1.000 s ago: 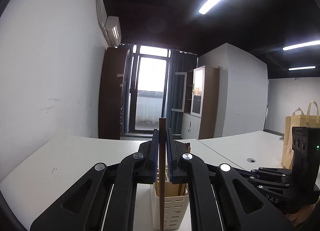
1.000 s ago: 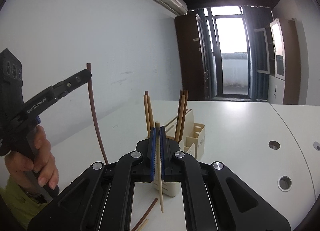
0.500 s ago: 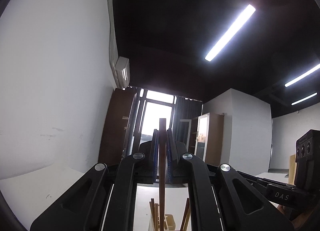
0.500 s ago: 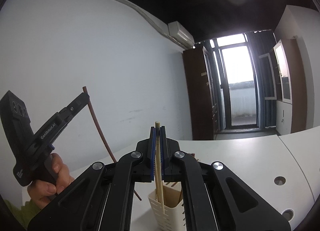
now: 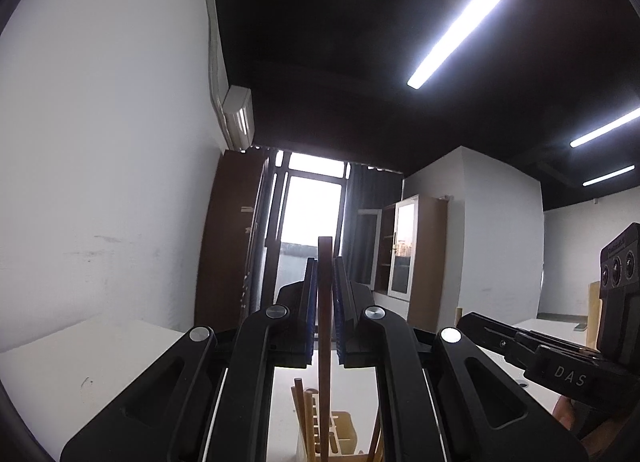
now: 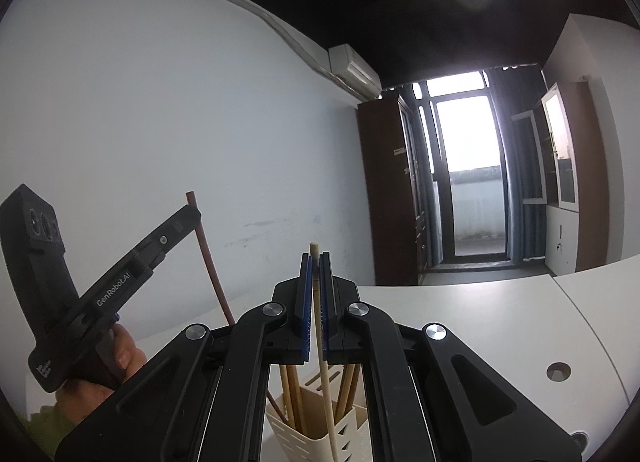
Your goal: Organize utensils
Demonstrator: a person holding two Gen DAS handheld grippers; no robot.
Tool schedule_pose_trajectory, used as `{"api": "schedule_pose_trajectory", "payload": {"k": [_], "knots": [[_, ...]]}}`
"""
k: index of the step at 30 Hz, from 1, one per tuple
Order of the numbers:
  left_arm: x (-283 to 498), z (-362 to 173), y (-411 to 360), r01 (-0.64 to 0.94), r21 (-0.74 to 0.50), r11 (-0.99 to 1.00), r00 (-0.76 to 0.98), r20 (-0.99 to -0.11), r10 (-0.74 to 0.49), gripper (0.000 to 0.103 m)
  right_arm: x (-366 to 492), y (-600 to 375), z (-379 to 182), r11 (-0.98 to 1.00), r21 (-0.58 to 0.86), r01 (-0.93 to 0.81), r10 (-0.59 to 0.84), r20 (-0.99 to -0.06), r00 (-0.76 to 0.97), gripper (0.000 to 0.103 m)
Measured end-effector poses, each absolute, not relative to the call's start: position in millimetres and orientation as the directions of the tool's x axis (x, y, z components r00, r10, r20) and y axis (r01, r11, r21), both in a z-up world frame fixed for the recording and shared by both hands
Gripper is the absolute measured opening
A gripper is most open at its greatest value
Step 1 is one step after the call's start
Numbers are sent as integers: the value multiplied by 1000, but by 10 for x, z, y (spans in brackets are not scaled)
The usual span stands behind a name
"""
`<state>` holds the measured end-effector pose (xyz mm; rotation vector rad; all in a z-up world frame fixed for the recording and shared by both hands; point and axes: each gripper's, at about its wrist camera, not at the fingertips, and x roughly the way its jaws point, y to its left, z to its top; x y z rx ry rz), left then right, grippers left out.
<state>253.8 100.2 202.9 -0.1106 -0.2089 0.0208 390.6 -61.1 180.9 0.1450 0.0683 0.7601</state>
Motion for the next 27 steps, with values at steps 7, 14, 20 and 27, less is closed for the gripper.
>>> {"api": "schedule_pose_trajectory", "payload": {"k": [7,14,20,27], "knots": [[2575,2013,1040,-8,-117,993,983,181,29,7,3811,-686,1857,709,161,-687,696,-2,718,1],[2555,2021,1068,-10,-116,993,983,183,31,7,3819,-659,1834,719,158,-676,689,-37,724,1],[2600,2005,1111,-11,-119,993,986,166,30,7,3888,-688,1836,733,191,-653,674,-78,735,1],[2550,1989,1121,-5,-128,992,985,169,27,7,3994,-706,1798,754,221,-619,652,-129,747,1]]}}
